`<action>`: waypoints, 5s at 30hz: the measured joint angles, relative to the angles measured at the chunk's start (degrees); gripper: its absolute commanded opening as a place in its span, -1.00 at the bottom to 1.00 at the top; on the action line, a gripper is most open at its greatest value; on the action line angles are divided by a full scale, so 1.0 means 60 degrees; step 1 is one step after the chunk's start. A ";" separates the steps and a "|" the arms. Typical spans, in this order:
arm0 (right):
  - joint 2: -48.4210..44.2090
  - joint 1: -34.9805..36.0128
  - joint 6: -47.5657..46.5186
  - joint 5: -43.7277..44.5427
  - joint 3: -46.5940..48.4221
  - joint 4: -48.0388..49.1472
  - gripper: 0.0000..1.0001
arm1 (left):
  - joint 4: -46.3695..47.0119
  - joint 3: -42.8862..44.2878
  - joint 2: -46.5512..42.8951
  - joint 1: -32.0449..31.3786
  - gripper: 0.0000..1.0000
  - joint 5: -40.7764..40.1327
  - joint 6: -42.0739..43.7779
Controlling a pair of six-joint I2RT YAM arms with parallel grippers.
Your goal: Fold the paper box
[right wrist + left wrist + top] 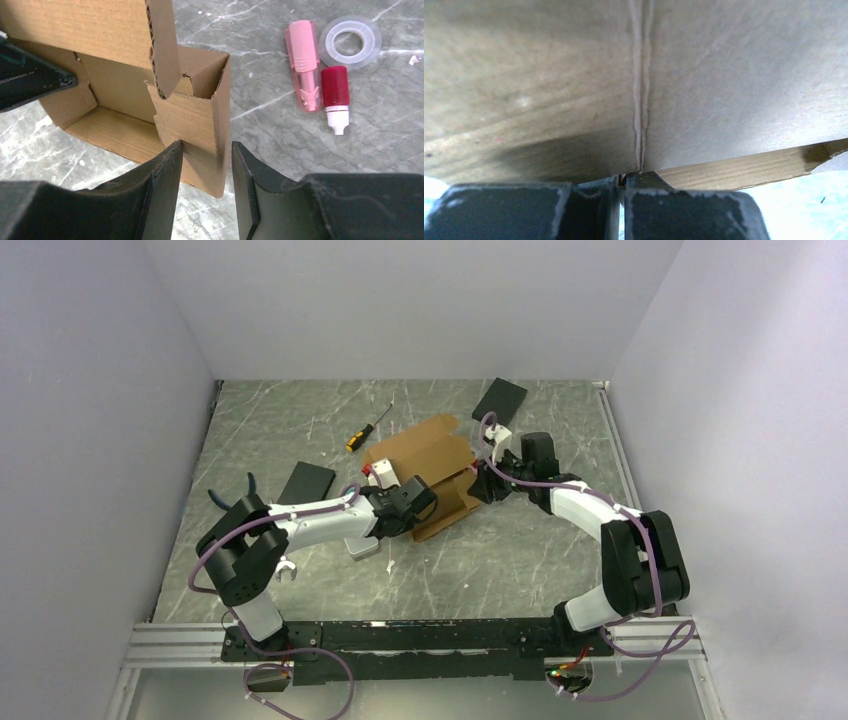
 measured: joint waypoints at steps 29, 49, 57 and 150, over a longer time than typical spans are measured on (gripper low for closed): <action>0.0000 0.1337 -0.0321 0.3544 -0.0044 0.0408 -1.00 | -0.0495 0.0856 0.0630 0.0040 -1.00 0.0718 -0.0437; 0.1067 0.2062 -0.0270 0.5796 0.0780 -0.0018 -0.68 | -0.1519 0.2259 0.1738 0.0237 -1.00 0.1217 -0.0667; 0.0772 0.1796 -0.0284 0.5275 0.0794 -0.0251 -0.51 | -0.1249 0.2251 0.2029 0.0419 -1.00 0.1472 -0.0703; -0.1610 -0.0645 -0.2273 -0.0299 0.1880 -0.4000 0.68 | -0.1843 0.1931 0.1424 0.0280 0.64 0.1759 0.1905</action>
